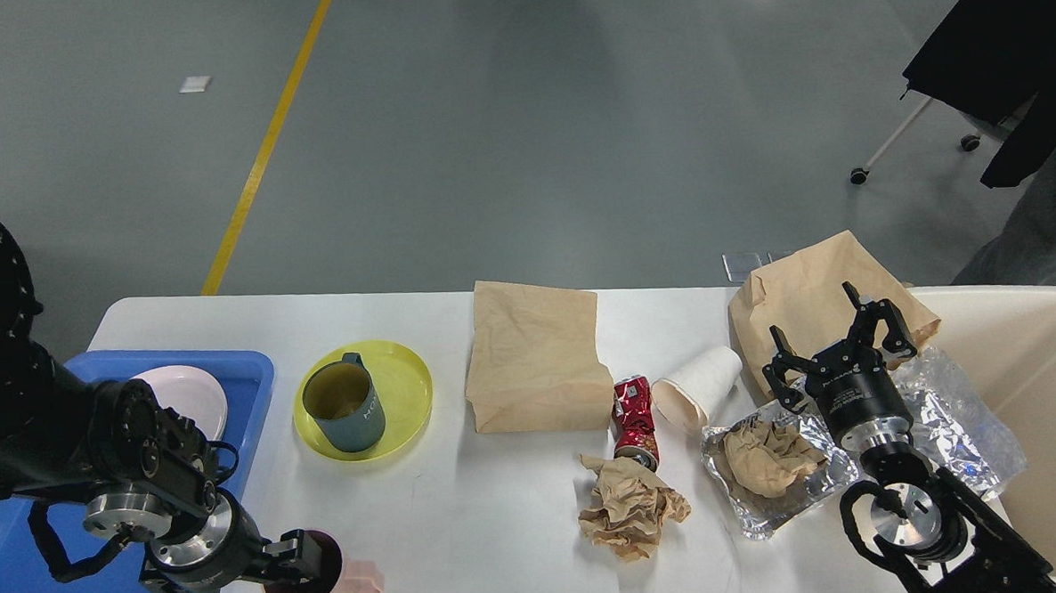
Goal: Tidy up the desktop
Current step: 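Lower the left gripper onto the pink mug and grasp it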
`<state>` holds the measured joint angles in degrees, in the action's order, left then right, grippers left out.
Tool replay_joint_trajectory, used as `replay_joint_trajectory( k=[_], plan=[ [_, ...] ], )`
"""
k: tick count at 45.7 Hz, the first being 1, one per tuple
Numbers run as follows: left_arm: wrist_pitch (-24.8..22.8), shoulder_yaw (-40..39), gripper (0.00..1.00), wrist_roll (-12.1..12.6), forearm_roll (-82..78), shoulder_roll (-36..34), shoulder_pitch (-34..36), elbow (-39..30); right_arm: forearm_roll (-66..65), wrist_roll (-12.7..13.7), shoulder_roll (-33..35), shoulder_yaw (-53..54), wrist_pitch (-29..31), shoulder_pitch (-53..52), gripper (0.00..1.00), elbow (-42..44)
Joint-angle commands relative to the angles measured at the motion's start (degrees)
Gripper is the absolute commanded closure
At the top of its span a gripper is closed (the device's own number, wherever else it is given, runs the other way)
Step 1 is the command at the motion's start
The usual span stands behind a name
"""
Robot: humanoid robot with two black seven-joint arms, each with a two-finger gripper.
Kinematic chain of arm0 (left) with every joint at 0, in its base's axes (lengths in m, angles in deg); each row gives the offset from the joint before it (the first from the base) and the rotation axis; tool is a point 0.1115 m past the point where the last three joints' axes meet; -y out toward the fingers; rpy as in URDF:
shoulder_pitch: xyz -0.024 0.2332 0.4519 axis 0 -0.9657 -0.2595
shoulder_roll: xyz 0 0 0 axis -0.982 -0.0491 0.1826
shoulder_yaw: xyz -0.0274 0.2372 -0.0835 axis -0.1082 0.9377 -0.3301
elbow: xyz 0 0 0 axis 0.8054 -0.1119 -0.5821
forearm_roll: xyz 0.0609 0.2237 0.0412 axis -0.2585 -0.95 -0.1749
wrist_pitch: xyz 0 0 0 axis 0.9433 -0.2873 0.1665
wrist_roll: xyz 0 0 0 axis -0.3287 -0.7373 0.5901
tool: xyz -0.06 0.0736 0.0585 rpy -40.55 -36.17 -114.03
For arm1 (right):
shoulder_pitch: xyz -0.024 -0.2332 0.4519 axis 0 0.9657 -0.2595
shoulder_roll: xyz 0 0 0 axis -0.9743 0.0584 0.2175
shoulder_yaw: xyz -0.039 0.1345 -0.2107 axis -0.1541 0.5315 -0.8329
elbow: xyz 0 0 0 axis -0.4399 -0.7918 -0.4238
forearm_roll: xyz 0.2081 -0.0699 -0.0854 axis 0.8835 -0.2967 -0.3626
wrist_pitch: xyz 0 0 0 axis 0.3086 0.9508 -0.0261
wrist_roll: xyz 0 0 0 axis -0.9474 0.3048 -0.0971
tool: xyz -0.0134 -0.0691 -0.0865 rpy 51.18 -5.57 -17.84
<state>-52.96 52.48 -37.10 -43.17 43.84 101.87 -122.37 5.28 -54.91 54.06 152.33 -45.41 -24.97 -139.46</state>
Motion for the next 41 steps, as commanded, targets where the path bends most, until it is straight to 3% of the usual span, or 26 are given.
replay_joint_trajectory(
  k=[1, 8, 17, 21, 30, 37, 41],
  plan=[
    [0.44, -1.7, 0.06, -0.1, 0.01, -0.27, -0.8, 0.83, 0.0, 0.01, 0.07, 0.0, 0.0, 0.0, 0.0, 0.0],
    [0.44, -1.96, 0.09, -0.1, 0.01, -0.27, -1.5, 1.54, 0.0, 0.01, -0.02, 0.0, 0.0, 0.0, 0.0, 0.0],
    [1.06, -1.17, 0.46, -0.01, 0.01, -0.62, -1.68, 1.45, 0.0, 0.01, -0.02, 0.0, 0.0, 0.0, 0.0, 0.0],
    [2.9, -1.17, 0.55, 0.07, 0.01, -0.71, -2.2, 1.45, 0.0, 0.01, -0.02, 0.0, 0.0, 0.0, 0.0, 0.0],
    [5.89, -1.96, 0.6, 0.07, 0.01, -0.8, -3.35, 1.45, 0.0, 0.01, -0.02, 0.0, 0.0, 0.0, 0.0, 0.0],
    [5.54, -3.02, 0.85, 0.25, -0.34, -0.71, -3.88, 1.45, 0.0, 0.01, -0.02, 0.0, 0.0, 0.0, 0.0, 0.0],
    [5.45, -3.11, 0.92, 0.95, -0.87, -0.71, -3.88, 1.45, 0.0, 0.01, -0.02, 0.0, 0.0, 0.0, 0.0, 0.0]
  ],
)
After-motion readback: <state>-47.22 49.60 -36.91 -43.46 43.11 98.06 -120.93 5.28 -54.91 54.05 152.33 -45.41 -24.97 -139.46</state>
